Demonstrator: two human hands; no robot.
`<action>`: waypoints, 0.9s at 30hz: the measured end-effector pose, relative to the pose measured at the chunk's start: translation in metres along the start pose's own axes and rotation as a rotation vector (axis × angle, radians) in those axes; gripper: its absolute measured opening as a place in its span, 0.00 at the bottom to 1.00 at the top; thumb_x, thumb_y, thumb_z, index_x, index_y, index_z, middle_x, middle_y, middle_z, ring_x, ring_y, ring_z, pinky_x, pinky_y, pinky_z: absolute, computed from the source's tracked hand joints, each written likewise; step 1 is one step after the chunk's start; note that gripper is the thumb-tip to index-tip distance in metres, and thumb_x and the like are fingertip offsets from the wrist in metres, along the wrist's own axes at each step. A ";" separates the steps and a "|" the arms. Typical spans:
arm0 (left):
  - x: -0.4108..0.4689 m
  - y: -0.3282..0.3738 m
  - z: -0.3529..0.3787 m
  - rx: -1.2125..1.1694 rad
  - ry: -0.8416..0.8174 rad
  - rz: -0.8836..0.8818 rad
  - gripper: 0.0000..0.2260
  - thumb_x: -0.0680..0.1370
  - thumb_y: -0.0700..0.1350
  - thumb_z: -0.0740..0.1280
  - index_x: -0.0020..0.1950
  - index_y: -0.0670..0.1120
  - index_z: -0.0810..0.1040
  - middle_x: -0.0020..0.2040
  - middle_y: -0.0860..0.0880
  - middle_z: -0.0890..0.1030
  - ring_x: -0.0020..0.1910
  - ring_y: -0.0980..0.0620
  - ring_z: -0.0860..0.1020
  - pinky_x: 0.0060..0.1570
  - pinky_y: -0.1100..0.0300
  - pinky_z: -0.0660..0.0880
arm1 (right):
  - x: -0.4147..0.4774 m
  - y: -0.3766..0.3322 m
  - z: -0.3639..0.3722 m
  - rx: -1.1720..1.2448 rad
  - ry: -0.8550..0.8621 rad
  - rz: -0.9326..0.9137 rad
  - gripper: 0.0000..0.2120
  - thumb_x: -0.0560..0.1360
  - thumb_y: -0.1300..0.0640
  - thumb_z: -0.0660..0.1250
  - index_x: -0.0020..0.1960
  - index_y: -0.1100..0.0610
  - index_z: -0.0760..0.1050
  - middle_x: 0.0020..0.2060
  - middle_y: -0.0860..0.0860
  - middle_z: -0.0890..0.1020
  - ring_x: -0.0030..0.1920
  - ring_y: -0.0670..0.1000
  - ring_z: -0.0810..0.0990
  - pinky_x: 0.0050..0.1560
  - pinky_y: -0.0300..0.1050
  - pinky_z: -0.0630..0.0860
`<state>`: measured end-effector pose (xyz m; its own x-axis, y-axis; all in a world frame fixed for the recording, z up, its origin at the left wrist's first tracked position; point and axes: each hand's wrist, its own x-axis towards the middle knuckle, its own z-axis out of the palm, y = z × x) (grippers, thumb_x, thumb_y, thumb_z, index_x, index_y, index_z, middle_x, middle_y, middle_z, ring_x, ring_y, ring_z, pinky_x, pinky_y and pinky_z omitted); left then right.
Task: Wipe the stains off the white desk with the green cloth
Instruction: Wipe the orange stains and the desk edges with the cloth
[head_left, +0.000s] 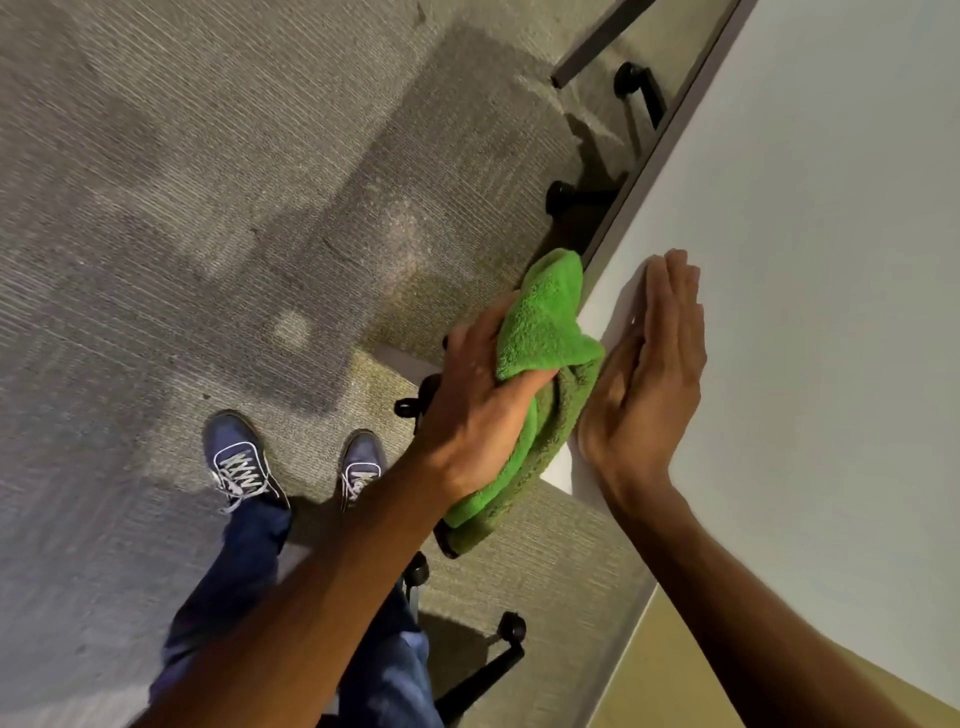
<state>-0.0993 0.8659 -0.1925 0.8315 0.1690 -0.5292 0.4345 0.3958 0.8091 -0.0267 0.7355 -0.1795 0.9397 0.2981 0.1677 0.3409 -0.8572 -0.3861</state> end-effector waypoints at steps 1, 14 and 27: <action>-0.008 -0.003 -0.002 0.013 0.006 0.026 0.27 0.69 0.67 0.65 0.68 0.66 0.71 0.60 0.67 0.72 0.62 0.60 0.74 0.58 0.64 0.71 | 0.000 0.000 0.000 -0.008 -0.003 -0.003 0.26 0.84 0.56 0.47 0.79 0.64 0.63 0.80 0.59 0.64 0.82 0.58 0.57 0.80 0.63 0.59; 0.002 0.005 0.006 0.279 0.061 0.068 0.20 0.82 0.47 0.66 0.74 0.54 0.70 0.69 0.55 0.71 0.70 0.45 0.70 0.52 0.77 0.64 | 0.001 0.000 -0.001 -0.017 -0.028 -0.027 0.31 0.85 0.48 0.42 0.80 0.65 0.60 0.81 0.60 0.61 0.83 0.58 0.55 0.81 0.63 0.56; 0.091 0.055 0.030 0.119 -0.069 -0.028 0.22 0.77 0.57 0.62 0.60 0.44 0.82 0.59 0.35 0.80 0.56 0.46 0.81 0.59 0.49 0.78 | 0.001 -0.010 -0.009 -0.032 -0.073 -0.017 0.33 0.73 0.70 0.56 0.79 0.68 0.59 0.81 0.62 0.60 0.83 0.61 0.54 0.81 0.65 0.54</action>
<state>0.0107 0.8755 -0.1887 0.8386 0.0953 -0.5364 0.4923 0.2890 0.8210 -0.0298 0.7401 -0.1673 0.9338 0.3416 0.1067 0.3567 -0.8643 -0.3545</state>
